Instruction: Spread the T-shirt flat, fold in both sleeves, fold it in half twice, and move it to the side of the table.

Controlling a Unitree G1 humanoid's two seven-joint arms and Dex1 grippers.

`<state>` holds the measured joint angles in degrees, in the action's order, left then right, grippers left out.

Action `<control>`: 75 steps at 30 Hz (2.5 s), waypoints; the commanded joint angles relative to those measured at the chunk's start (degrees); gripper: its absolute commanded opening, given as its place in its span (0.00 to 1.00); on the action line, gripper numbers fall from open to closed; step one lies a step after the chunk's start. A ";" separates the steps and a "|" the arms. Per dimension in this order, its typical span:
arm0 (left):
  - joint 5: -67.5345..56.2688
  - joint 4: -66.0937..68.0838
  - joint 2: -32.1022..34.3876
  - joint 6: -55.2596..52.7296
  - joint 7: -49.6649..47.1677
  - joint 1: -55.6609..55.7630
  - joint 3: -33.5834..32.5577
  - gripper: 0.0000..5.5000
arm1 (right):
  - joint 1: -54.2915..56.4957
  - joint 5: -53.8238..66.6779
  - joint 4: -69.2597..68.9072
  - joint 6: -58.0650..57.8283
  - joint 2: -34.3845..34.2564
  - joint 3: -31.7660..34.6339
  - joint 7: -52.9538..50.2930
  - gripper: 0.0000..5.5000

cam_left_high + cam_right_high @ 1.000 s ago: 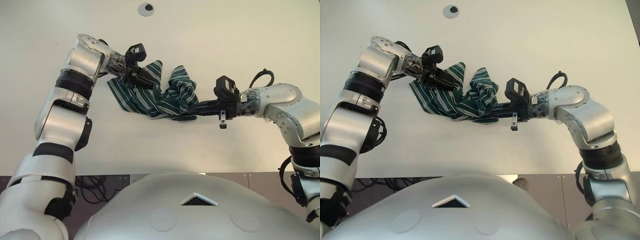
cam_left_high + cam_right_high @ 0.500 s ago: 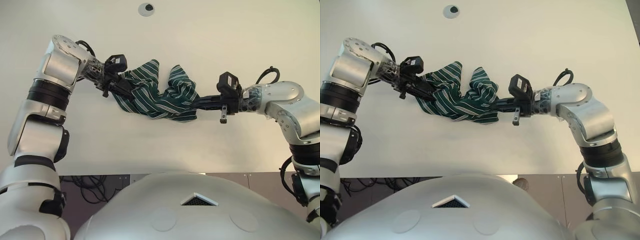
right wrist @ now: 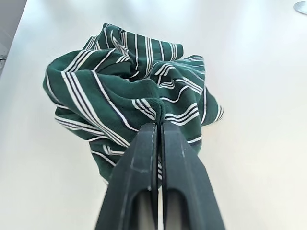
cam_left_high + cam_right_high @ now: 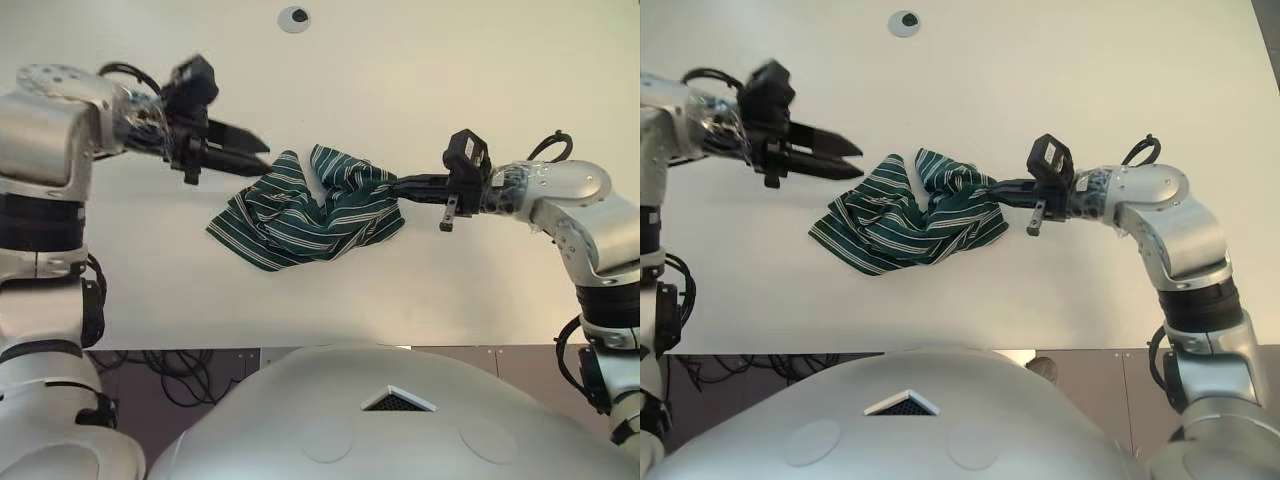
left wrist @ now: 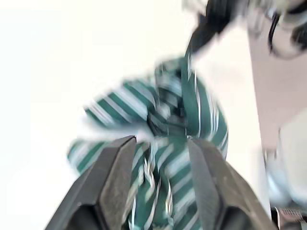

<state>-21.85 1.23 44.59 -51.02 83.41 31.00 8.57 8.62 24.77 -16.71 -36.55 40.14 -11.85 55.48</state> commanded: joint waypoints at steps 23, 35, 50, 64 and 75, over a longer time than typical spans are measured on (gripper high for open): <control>8.21 11.46 -6.04 14.26 -2.49 -2.62 14.17 0.35 | -0.07 -0.56 -1.45 -0.98 -1.77 -2.33 -0.60 0.00; 6.59 7.46 -7.93 13.35 -4.31 -3.74 13.41 0.35 | -0.30 -0.03 -2.31 -1.71 -1.66 -2.34 -0.83 0.00; 8.57 9.79 -7.51 14.82 -2.94 -1.75 14.70 0.15 | -0.19 -0.08 -1.76 -1.52 -2.04 -2.04 -1.07 0.00; 4.43 9.38 -4.58 13.36 -4.01 3.91 4.91 0.00 | 7.34 9.84 -0.18 -4.27 -5.89 7.66 -2.23 0.00; 11.88 38.15 -8.52 30.80 -13.26 30.73 -0.06 0.00 | 43.47 -0.03 34.12 8.21 -11.56 6.95 -2.33 0.00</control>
<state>-13.72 30.93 37.38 -25.93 72.91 55.34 7.74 45.21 28.92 9.76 -32.94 29.55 -3.49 52.39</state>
